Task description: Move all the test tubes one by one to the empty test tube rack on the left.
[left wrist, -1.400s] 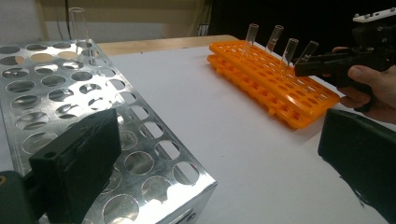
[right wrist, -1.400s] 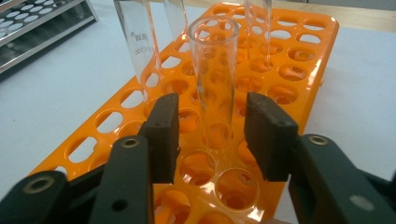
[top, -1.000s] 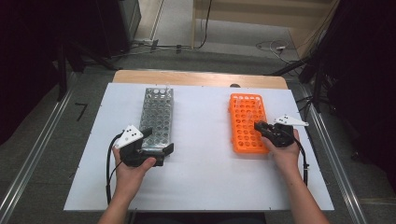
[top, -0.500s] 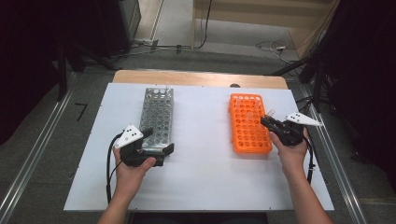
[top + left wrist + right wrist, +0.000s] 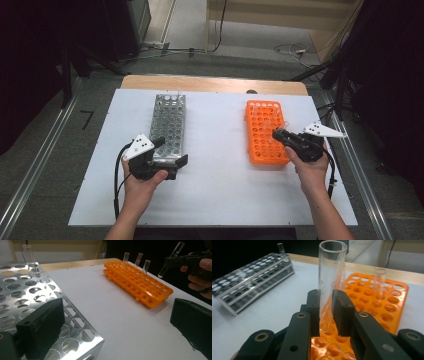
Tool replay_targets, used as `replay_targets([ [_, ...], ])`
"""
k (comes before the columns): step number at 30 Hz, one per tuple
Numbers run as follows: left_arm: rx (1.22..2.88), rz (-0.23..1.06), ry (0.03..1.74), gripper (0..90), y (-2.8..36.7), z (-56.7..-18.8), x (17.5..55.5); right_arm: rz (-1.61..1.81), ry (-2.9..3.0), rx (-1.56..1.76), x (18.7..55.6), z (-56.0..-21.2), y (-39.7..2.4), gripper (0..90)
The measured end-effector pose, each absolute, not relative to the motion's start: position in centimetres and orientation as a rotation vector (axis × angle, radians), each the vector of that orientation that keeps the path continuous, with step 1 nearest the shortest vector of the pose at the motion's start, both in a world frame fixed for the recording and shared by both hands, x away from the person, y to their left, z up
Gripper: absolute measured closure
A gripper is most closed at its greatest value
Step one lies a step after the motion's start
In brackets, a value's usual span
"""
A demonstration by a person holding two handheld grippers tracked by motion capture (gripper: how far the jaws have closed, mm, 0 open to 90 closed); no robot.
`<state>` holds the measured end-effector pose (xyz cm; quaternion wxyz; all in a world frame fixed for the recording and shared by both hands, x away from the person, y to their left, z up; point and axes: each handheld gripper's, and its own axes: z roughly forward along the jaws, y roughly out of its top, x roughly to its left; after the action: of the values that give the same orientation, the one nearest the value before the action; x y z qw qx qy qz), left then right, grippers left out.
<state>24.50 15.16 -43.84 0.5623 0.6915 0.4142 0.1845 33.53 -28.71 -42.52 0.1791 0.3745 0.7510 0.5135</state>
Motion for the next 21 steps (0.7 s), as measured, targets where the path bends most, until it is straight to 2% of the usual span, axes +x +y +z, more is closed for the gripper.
replay_targets([
  [17, 1.651, 0.400, 0.924, 0.3, 13.7, -43.5, 24.3, 1.538, 2.330, 0.874, 30.6, -42.7, -22.6, 74.0],
  [21, 1.659, 0.376, 0.892, 3.5, 13.0, -43.4, 24.2, 1.536, 2.369, 0.835, 30.1, -43.1, -21.4, 74.0],
])
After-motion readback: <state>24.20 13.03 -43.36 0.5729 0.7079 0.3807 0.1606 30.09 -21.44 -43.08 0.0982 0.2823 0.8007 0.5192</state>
